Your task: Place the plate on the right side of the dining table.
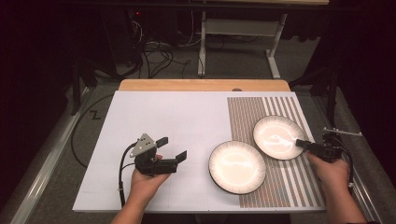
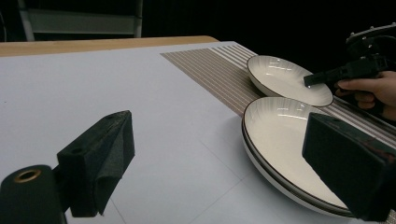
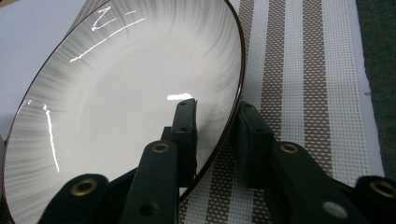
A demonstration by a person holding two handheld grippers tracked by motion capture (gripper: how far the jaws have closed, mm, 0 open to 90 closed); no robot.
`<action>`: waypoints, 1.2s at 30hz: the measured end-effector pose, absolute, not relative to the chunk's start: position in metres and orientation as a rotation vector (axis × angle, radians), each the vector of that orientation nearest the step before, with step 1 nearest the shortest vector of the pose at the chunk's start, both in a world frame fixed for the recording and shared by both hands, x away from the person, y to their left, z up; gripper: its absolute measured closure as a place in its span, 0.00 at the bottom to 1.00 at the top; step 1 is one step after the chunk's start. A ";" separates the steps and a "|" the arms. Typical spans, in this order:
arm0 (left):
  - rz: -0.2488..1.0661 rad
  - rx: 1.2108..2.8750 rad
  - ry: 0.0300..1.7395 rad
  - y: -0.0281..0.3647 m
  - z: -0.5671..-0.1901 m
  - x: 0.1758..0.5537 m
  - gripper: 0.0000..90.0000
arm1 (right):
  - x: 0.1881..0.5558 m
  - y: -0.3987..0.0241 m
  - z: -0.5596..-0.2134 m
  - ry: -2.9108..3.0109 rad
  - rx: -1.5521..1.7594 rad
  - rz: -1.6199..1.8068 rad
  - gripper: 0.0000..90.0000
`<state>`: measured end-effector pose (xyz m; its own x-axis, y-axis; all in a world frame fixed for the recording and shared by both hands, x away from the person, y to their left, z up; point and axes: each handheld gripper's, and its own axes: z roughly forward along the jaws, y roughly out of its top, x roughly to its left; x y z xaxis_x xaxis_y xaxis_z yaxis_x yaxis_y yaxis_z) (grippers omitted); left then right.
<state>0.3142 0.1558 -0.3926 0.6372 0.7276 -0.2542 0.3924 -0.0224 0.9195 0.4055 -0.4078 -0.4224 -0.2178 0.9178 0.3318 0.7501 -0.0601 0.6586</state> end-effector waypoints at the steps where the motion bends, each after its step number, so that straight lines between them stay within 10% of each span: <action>1: 0.343 1.641 0.938 0.156 -0.393 0.314 0.11 | 0.405 -0.408 -0.422 1.992 1.816 1.140 0.82; 11: 0.337 1.635 0.942 0.156 -0.393 0.314 0.11 | 0.405 -0.405 -0.424 2.013 1.809 1.122 0.80; 36: 0.391 1.643 0.966 0.168 -0.396 0.315 0.11 | 0.365 -0.382 -0.393 1.962 1.469 1.150 0.34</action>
<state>0.3151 0.1675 -0.3962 0.6080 0.7598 -0.2303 0.3862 -0.0295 0.9220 0.3650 -0.3825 -0.3934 -0.3460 0.9285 0.1348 0.5713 0.0945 0.8153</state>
